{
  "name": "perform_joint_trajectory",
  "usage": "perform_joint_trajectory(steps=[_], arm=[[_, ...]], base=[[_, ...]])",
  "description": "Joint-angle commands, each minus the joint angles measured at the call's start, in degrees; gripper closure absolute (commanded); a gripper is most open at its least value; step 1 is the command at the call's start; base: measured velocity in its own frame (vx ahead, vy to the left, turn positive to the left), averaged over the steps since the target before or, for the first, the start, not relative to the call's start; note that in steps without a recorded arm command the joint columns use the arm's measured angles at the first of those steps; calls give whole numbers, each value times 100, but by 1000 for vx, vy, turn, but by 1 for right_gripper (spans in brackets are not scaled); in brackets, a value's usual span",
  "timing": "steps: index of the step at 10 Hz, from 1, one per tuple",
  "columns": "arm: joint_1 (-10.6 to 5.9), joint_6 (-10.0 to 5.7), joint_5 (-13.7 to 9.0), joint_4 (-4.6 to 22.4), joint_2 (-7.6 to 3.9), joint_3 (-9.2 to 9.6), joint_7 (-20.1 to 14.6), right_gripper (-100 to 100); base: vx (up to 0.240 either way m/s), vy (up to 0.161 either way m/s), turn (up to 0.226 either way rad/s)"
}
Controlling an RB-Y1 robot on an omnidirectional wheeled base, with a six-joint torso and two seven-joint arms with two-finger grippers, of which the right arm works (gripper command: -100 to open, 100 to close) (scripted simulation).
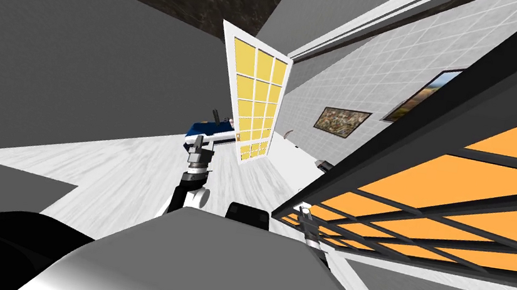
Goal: Pull the door open
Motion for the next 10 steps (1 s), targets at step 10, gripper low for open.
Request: perform_joint_trajectory(steps=[10], arm=[[14,-480,186,354,-207,329,-415,100]], base=[[-171,-29,106]])
